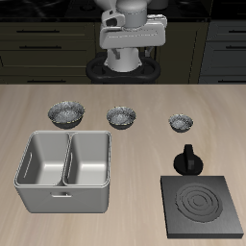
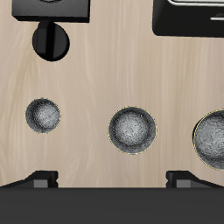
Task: Place the medium-sized bowl inside the right compartment of the bowl drainer
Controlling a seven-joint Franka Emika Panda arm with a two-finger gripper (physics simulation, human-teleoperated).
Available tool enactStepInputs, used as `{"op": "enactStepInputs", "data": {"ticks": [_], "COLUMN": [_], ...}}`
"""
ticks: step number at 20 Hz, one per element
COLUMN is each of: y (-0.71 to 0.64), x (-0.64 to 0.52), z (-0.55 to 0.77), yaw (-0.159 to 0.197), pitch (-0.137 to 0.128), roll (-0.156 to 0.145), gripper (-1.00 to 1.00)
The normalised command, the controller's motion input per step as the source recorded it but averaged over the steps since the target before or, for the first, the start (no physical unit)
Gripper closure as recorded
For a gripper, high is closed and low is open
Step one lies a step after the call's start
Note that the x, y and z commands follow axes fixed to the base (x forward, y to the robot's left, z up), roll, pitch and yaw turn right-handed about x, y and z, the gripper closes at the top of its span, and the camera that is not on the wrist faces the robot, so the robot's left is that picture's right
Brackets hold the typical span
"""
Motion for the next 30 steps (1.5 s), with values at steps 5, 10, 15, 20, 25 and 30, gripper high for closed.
{"op": "enactStepInputs", "data": {"ticks": [5,10,15,20,25,30], "y": [-0.06,-0.08,-0.08,0.01,0.0,0.01], "x": [0.03,0.06,0.09,0.04,0.01,-0.03], "z": [-0.14,-0.41,-0.47,-0.26,-0.39,-0.23], "yaw": [0.014,-0.005,-0.015,0.006,0.002,-0.006], "pitch": [-0.005,0.026,0.026,0.027,0.003,-0.029], "roll": [-0.032,-0.026,-0.025,0.006,-0.015,-0.011], "gripper": [-1.0,-1.0,-1.0,-1.0,-1.0,-1.0]}}
